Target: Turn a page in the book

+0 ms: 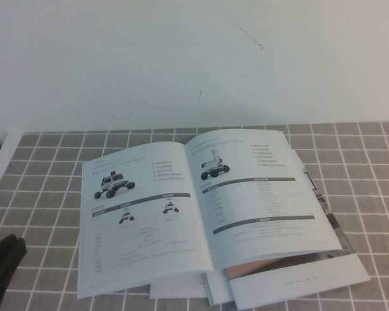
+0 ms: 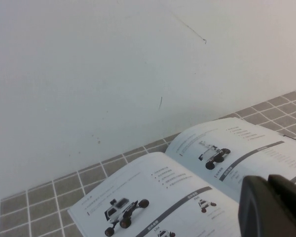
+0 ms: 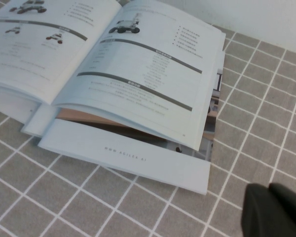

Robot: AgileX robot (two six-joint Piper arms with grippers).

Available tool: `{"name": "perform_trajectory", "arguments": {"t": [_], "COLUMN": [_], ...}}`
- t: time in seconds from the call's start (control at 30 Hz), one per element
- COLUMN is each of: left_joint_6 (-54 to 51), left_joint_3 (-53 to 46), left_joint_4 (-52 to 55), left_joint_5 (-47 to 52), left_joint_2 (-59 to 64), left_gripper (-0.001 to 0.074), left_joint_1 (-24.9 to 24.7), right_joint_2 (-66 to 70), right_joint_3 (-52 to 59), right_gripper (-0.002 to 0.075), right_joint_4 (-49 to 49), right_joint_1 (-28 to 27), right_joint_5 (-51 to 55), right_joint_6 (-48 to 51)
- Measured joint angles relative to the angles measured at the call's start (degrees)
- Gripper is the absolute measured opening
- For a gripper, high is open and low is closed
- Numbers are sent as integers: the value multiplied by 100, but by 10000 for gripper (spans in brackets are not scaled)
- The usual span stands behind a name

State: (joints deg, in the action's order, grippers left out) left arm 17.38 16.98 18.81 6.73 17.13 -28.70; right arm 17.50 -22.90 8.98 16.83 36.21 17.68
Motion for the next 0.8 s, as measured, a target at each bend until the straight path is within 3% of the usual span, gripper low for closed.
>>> {"name": "perform_trajectory", "arguments": {"t": [0.13, 0.43, 0.8], "left_joint_6": [-357, -1433, -2077], "left_joint_3": [-426, -1752, -1822], "left_joint_4": [-533, -2094, -2312], "left_joint_5": [-630, -1551, 482], "left_joint_2": [-170, -962, -1762], "left_gripper": [-4, -4, -4], "left_joint_1": [285, 1514, 2244], "right_joint_2": [0, 0, 0], "right_joint_3": [0, 0, 0], "right_gripper": [-2, -2, -2], "right_joint_4": [0, 13, 24], "right_joint_1": [0, 0, 0], "right_joint_5": [0, 0, 0], "right_joint_6": [0, 0, 0]}}
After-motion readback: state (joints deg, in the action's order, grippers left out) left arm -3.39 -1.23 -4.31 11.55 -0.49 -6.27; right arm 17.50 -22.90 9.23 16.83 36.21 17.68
